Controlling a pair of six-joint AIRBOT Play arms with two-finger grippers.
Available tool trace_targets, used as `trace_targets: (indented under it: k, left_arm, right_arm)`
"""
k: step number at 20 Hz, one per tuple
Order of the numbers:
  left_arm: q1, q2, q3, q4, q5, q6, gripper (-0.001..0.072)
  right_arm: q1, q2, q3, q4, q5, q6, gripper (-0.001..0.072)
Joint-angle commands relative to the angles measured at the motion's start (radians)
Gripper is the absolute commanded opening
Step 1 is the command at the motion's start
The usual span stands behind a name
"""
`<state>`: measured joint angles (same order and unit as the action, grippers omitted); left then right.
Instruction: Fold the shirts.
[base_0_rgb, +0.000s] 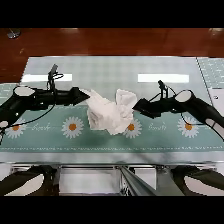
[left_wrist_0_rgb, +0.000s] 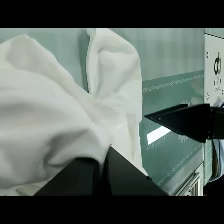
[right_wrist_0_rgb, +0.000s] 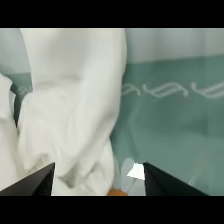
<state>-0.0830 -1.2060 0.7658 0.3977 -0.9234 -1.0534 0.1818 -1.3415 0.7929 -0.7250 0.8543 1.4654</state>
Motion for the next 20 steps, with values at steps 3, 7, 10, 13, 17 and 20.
trace_targets:
  k: [3, 7, 10, 13, 17, 20]
  left_arm:
    - [0.008, 0.0, 0.002, 0.014, -0.02, 0.013, 0.0027]
    - [-0.011, 0.043, 0.004, 0.014, -0.018, 0.032, 0.0026]
    - [-0.016, 0.121, 0.037, 0.014, 0.002, 0.035, 0.0026]
    - [0.043, 0.219, 0.153, 0.014, -0.005, 0.007, 0.0026]
    - [0.103, 0.349, 0.389, 0.024, 0.003, -0.006, 0.0026]
    - [0.145, 0.417, 0.539, 0.253, -0.025, -0.119, 0.0025]
  right_arm:
    - [0.035, -0.197, 0.178, 0.036, 0.035, 0.013, 0.063]
    - [0.051, -0.281, 0.272, 0.037, 0.092, 0.046, 0.045]
    - [0.037, -0.281, 0.368, -0.012, 0.198, 0.001, 0.003]
    - [-0.022, -0.198, 0.562, -0.159, 0.356, 0.021, 0.003]
    - [-0.113, 0.032, 0.869, -0.31, 0.387, 0.043, 0.003]
    - [-0.131, 0.253, 0.97, -0.584, 0.428, 0.066, 0.0029]
